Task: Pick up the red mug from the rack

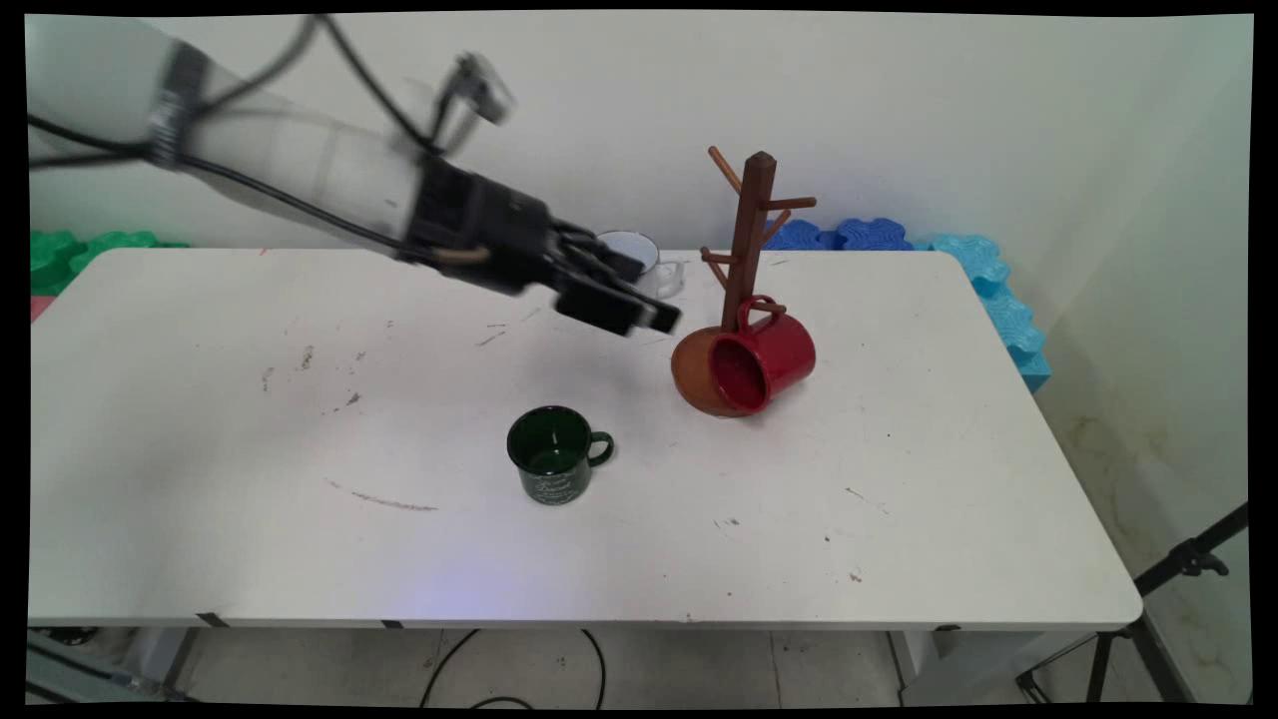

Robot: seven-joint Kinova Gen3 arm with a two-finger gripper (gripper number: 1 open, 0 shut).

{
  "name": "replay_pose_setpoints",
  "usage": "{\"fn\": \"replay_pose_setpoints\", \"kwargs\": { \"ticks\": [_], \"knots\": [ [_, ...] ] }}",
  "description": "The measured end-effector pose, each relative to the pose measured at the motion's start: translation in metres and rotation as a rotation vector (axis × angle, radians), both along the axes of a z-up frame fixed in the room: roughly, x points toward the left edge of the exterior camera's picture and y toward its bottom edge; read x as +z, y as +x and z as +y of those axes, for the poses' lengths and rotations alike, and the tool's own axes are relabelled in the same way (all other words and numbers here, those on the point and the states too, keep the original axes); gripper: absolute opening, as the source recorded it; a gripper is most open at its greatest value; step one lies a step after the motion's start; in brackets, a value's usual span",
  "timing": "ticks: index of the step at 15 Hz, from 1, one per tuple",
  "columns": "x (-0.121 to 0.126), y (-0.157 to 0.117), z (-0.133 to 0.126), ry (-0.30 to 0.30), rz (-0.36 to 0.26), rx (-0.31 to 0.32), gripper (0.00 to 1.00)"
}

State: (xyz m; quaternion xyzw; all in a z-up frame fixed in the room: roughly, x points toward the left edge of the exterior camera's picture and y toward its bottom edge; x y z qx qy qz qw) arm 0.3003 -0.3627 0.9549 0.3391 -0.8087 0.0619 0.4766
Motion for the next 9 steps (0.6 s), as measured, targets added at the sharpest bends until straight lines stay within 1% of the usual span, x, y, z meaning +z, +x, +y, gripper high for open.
{"fn": "replay_pose_setpoints", "kwargs": {
  "ticks": [2,4,6,9],
  "knots": [
    [-0.01,-0.015,-0.003,0.02,-0.003,0.029,1.0],
    [-0.027,-0.033,-0.008,0.04,-0.01,0.066,1.0],
    [-0.039,-0.044,-0.011,0.051,-0.017,0.087,1.0],
    [-0.066,-0.06,-0.014,0.066,-0.026,0.119,1.0]
  ]
}}
